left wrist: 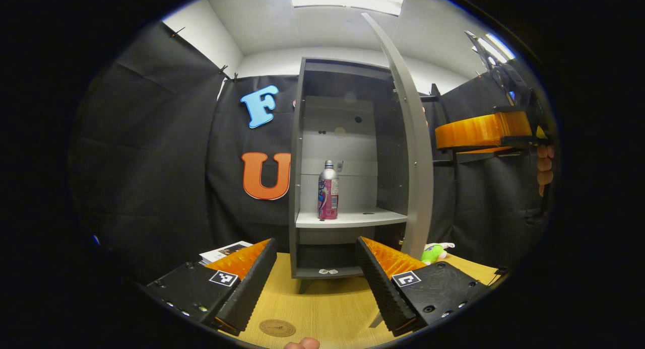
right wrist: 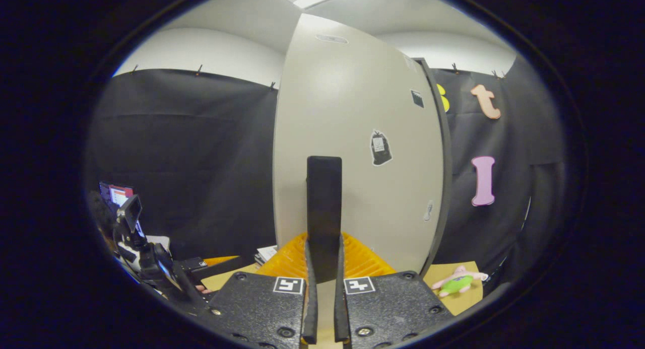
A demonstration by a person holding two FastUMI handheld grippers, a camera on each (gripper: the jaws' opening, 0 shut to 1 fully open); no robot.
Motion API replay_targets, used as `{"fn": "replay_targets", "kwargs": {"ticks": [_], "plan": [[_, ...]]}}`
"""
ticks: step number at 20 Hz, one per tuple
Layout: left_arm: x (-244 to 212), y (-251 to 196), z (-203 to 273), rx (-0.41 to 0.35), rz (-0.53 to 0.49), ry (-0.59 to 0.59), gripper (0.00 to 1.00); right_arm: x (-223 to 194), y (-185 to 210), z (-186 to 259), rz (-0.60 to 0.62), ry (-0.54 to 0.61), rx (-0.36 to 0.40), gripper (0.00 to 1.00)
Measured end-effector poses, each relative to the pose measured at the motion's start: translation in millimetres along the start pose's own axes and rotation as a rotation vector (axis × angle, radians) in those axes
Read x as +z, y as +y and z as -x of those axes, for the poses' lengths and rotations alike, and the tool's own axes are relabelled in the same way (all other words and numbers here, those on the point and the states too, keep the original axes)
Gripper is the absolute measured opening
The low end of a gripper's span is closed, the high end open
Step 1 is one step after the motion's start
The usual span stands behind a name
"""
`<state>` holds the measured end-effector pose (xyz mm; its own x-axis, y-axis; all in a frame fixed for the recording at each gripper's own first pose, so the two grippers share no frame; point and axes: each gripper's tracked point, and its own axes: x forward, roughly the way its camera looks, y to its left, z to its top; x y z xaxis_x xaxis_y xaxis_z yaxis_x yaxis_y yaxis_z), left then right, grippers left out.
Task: Open the cabinet door with the right hand, grasp the bottle in the cabinet with the left hand and place it on the coaster, then close the cabinet door with the right hand.
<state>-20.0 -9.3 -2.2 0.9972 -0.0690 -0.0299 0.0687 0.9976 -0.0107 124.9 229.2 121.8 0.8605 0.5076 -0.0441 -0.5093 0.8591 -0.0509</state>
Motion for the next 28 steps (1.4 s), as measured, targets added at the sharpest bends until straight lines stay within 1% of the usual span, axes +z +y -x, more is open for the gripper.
{"fn": "replay_targets", "kwargs": {"ticks": [3, 8, 11, 14, 16, 19, 20, 23, 26, 28], "plan": [[-3.3, -13.0, -4.2, -0.031, 0.001, 0.007, 0.95, 4.6, -21.5, 19.6, 0.001, -0.006, -0.071, 0.16], [-6.6, -30.5, -9.9, -0.073, 0.002, 0.014, 0.95, 16.1, -58.9, 52.2, 0.018, -0.027, -0.218, 0.15], [-7.5, -40.9, -8.5, -0.091, -0.004, 0.017, 0.95, 20.2, -79.6, 69.6, 0.025, -0.024, -0.316, 0.1], [-7.7, -45.8, -7.2, -0.096, -0.01, 0.018, 0.95, 14.8, -101.6, 78.1, 0.045, -0.021, -0.384, 0.07], [-8.2, -46.1, -6.9, -0.093, -0.01, 0.019, 0.95, 13.9, -110.2, 77.4, 0.059, -0.018, -0.401, 0.06], [-9.6, -47.1, -5.6, -0.088, -0.01, 0.024, 0.95, 12.9, -116.2, 76.2, 0.031, -0.014, -0.393, 0.05], [-9.1, -47.1, -5.0, -0.086, -0.01, 0.024, 0.95, 13.2, -118.8, 77.5, 0.029, -0.015, -0.402, 0.05], [-6.9, -47.5, -4.0, -0.082, -0.012, 0.018, 0.95, 14.0, -139.1, 80.8, 0.029, -0.023, -0.461, 0.04], [-6.3, -47.7, -4.4, -0.08, -0.013, 0.021, 0.95, 12.4, -150.8, 86.7, -0.009, -0.027, -0.466, 0.04], [-6.8, -47.9, -6.8, -0.081, -0.008, 0.023, 0.95, 14.8, -144.9, 97.9, -0.039, -0.046, -0.436, 0.04]]}}
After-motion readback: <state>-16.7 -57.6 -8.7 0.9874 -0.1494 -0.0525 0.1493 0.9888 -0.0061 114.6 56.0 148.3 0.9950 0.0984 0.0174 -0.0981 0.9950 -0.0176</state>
